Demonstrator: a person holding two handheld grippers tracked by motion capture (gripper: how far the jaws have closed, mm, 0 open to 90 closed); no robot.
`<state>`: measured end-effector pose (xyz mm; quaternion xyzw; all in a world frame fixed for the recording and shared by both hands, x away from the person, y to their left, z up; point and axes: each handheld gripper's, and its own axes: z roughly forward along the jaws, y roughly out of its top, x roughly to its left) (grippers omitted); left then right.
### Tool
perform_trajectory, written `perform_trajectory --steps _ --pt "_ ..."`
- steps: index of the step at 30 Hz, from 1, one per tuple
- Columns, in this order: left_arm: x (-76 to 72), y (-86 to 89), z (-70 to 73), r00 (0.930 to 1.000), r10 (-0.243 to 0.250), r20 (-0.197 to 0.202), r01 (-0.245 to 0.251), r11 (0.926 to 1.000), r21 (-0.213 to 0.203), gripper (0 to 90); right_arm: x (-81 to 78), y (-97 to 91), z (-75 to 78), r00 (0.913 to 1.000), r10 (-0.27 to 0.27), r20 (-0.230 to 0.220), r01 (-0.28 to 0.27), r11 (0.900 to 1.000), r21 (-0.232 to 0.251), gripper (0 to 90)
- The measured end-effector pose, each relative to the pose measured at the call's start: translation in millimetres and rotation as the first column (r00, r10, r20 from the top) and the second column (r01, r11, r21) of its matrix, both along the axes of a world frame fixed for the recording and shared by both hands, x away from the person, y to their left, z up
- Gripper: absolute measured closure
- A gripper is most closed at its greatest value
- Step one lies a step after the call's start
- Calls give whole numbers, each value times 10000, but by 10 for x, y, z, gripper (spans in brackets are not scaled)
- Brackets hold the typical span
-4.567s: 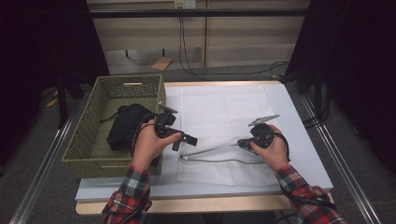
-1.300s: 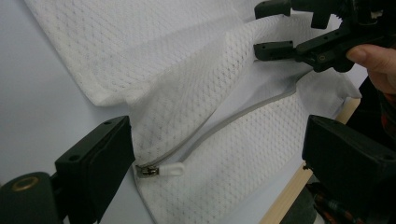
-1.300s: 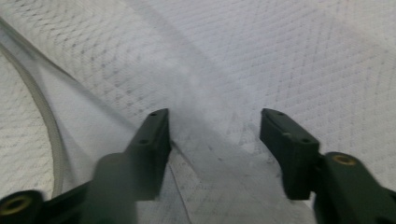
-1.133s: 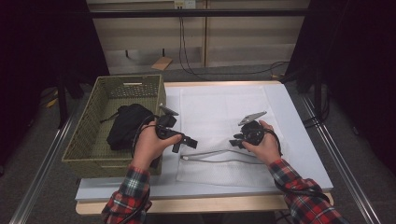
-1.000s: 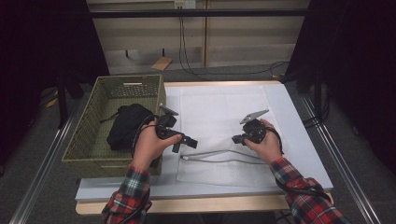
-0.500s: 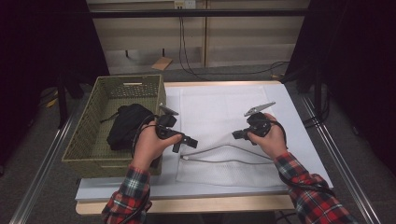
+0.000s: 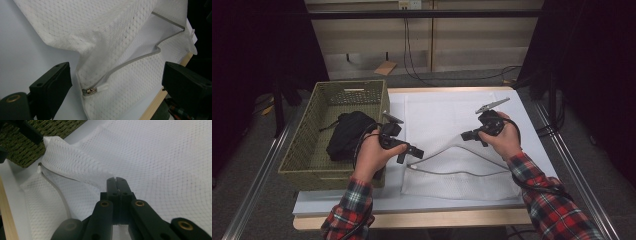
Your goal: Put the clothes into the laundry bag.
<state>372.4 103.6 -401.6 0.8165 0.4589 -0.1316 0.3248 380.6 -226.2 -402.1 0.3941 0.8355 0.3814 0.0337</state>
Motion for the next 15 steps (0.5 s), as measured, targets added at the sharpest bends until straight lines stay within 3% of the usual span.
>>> perform_trajectory --steps 2,3,15 --pt "-8 -10 4 9998 188 -19 -188 9998 -87 88 21 -2 23 10000 3 -41 -3 10000 43 900" --pt "-1 3 8 10000 -27 11 27 10000 -39 88 36 -6 32 10000 26 24 -26 10000 39 900" --pt "6 16 12 10000 -44 33 44 10000 24 86 149 -33 138 9998 88 -180 -83 9996 269 900"
